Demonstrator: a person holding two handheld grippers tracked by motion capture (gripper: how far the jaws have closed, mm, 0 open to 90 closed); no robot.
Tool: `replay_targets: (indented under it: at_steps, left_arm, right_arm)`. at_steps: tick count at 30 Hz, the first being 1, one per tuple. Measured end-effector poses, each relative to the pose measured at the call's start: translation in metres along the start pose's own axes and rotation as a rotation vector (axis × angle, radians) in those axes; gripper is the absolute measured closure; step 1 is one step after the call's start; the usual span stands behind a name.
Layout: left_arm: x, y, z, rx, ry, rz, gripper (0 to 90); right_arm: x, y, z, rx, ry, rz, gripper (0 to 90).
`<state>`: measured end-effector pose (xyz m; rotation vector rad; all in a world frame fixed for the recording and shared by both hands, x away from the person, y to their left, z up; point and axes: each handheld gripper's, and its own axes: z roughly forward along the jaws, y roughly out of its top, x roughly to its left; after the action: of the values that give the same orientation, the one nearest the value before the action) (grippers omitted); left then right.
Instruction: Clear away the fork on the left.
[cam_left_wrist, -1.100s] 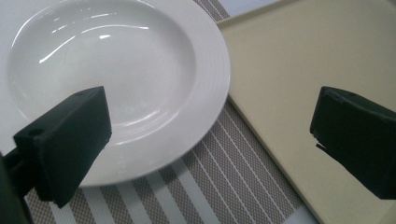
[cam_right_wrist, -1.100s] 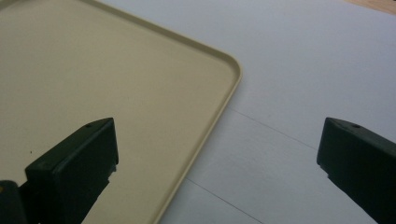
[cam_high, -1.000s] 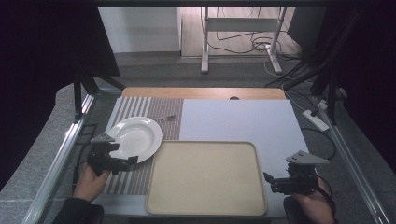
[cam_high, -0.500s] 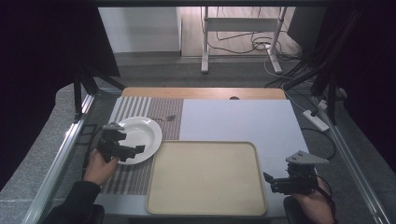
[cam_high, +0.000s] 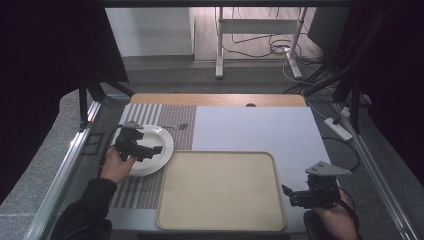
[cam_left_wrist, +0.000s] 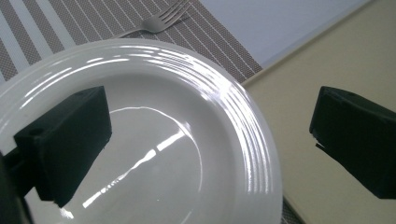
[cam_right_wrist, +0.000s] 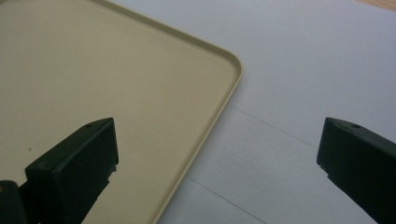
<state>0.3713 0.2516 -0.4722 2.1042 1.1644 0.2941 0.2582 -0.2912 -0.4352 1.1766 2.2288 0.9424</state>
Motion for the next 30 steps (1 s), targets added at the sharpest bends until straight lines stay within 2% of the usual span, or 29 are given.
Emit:
replay_targets:
  at_steps: [18,27,30]
  left_arm:
    - [0.031,0.027,0.036,0.046,0.026,0.007,0.0]
    - [0.044,0.042,0.052,0.063,0.025,0.006,0.0]
    - [0.048,0.047,0.058,0.077,0.027,0.016,0.0]
  right_arm:
    - [0.0,0.0,0.001,0.009,0.007,-0.005,0.0]
    - [0.0,0.0,0.001,0.016,0.01,-0.006,0.0]
    - [0.0,0.0,0.001,0.017,0.01,-0.006,0.0]
